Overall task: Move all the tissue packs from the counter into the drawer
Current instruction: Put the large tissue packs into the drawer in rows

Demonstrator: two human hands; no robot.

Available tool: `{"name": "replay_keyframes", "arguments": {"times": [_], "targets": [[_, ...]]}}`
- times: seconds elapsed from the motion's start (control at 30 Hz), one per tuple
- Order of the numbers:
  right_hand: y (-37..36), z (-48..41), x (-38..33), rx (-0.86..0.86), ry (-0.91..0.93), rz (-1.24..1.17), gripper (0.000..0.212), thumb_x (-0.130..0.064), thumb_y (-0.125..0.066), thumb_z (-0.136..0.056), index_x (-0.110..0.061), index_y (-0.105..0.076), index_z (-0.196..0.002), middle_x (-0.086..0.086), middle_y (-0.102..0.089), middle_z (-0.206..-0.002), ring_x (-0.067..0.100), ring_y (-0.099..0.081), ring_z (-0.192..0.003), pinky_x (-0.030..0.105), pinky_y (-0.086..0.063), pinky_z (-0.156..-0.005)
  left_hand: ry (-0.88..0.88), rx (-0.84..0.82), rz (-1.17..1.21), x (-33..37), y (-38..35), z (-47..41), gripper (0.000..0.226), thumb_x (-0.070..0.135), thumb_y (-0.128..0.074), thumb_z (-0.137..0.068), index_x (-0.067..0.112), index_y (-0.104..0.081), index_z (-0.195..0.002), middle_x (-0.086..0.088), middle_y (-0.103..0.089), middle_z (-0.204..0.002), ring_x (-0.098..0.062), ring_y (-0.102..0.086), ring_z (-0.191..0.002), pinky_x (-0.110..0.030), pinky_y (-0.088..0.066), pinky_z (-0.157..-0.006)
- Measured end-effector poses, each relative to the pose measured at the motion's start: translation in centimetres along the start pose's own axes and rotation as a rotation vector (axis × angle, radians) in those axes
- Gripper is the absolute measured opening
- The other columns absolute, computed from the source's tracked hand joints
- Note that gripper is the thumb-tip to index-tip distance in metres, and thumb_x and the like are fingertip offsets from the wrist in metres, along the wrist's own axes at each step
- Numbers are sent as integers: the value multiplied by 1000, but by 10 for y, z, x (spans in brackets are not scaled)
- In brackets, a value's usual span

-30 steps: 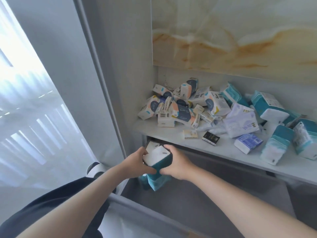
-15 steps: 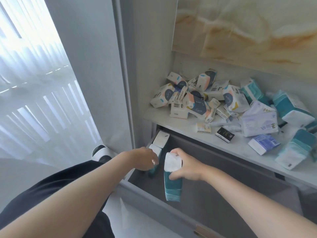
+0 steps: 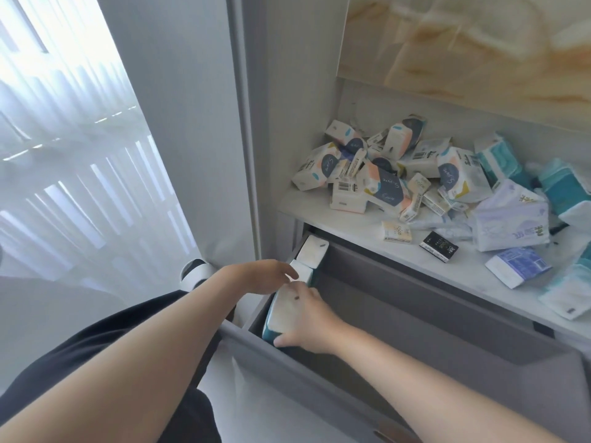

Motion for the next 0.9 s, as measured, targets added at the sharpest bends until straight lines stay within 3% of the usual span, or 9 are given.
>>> {"name": "replay_keyframes", "arguments": {"times": [0.1,0.2,0.3,0.37,0.43,0.5,0.6,0.7,0.9], "targets": [[-19,-4,0,-28,5,-76,107,-33,-83,-69,-35,-16,-153,-5,-20,-137,14,-47,-116,22,-40,-92,21,-31,-32,-1,0,8,51,4,-35,-98,23,-50,-143,-1,-44,-150,-22,-41,-137,-32,-33,-112],[-20,-6,10,-53,11,-131,100,-25,-77,-73,-40,-21,-154,-11,-21,-133,6,-52,-104,15,-45,-85,22,-66,-123,-5,-6,10,54,10,-48,-93,33,-48,-142,1,-41,-148,-23,-46,-130,-33,-41,-102],[-12,-11,21,6,39,-37,87,-21,-78,-77,-32,-35,-151,-13,-28,-134,10,-58,-96,22,-49,-90,10,-70,-211,-8,-14,3,70,11,-60,-87,38,-37,-147,-1,-36,-141,-22,-51,-114,-35,-49,-90],[-3,-14,20,102,50,88,77,-25,-79,-79,-32,-38,-144,-7,-34,-134,20,-60,-103,30,-49,-88,5,-58,-265,-8,-20,-1,82,15,-69,-84,38,-28,-150,-2,-34,-138,-23,-46,-117,-36,-48,-90],[3,-17,22,208,-7,131,77,-27,-80,-79,-28,-31,-139,1,-36,-133,29,-60,-110,34,-48,-83,0,-33,-296,-8,-24,-4,91,21,-78,-79,36,-23,-150,-3,-33,-136,-24,-40,-125,-38,-48,-93],[1,-21,33,242,-117,43,94,-27,-80,-78,-24,-18,-148,7,-33,-141,32,-55,-120,35,-47,-87,-4,3,-310,-9,-27,-7,96,24,-82,-75,33,-23,-150,-3,-31,-136,-24,-39,-127,-37,-48,-92],[-15,-27,37,138,-123,-73,109,-18,-73,-84,-23,7,-157,9,-18,-158,31,-41,-138,34,-40,-103,-32,60,-394,-7,-28,-10,105,29,-85,-72,31,-16,-152,-3,-22,-145,-25,-34,-132,-35,-51,-90],[-16,-28,41,50,-126,-104,112,-19,-72,-85,-31,13,-157,5,-16,-163,29,-34,-143,36,-38,-110,-13,29,-449,-8,-30,-14,108,31,-83,-75,31,-11,-155,-1,-16,-152,-25,-29,-137,-35,-51,-89],[42,-10,45,27,-85,70,87,-23,-66,-87,-31,-14,-157,6,-27,-157,30,-38,-138,38,-39,-108,9,13,-422,20,-7,-18,86,35,-75,-83,27,-26,-153,-5,-26,-147,-27,-33,-134,-44,-44,-104]]}}
Point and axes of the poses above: each hand's wrist, its own z-axis away from the middle knuckle, its own y-axis out of the back of the hand, x = y × z, the point moved 8 cm from there along -z, towards the middle knuckle
